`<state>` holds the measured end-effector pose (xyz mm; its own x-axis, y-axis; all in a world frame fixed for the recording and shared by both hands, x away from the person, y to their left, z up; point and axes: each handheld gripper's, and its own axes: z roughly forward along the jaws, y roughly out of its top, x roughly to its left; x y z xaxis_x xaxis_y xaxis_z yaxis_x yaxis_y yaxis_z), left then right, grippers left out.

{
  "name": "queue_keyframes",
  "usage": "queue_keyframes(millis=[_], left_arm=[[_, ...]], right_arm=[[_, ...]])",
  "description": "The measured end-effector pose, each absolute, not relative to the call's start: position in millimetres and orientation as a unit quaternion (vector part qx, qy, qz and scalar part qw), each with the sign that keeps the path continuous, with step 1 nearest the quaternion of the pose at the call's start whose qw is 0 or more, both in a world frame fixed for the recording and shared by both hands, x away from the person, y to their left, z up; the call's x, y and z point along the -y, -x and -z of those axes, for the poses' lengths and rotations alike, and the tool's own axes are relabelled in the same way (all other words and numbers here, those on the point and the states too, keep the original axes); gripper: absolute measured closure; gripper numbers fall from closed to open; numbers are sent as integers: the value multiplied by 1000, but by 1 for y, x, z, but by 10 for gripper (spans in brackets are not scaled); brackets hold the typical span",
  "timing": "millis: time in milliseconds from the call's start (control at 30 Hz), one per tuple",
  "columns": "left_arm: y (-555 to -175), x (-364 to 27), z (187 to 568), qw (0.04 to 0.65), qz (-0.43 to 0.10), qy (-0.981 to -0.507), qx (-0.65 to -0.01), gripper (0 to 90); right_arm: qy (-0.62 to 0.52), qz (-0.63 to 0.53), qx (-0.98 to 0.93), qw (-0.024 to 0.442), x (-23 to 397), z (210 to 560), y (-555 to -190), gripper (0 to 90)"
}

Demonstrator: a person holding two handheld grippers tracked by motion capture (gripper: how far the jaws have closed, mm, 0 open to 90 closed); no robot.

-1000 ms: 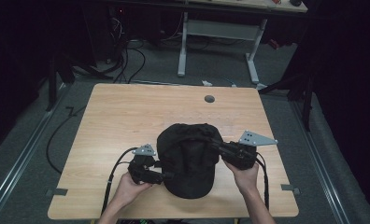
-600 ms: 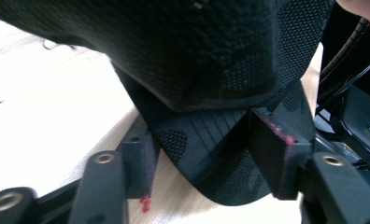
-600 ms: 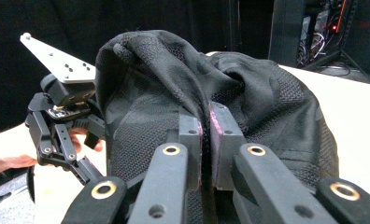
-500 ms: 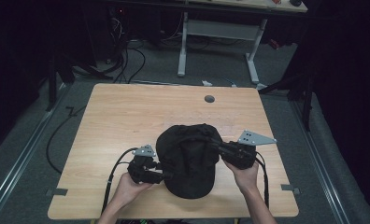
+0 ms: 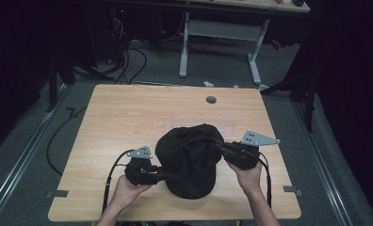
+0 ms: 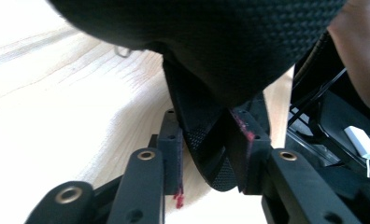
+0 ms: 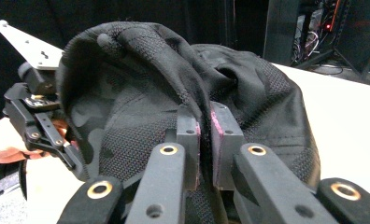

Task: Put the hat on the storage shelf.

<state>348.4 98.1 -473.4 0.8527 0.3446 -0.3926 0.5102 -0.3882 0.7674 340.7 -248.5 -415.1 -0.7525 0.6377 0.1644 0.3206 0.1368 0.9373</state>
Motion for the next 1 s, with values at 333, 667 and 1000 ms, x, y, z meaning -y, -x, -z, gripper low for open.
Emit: queue_keyframes(millis=[333, 667, 1000], left_arm=[[-344, -104, 468, 505, 107, -823, -239, 804], [-341, -107, 460, 529, 118, -813, -215, 862], [-342, -112, 454, 521, 89, -819, -224, 864]], right_arm=[[-322, -562, -747, 151, 245, 414, -342, 797], [-338, -560, -740, 154, 247, 416, -346, 673], [-368, -541, -737, 172, 255, 425, -346, 477]])
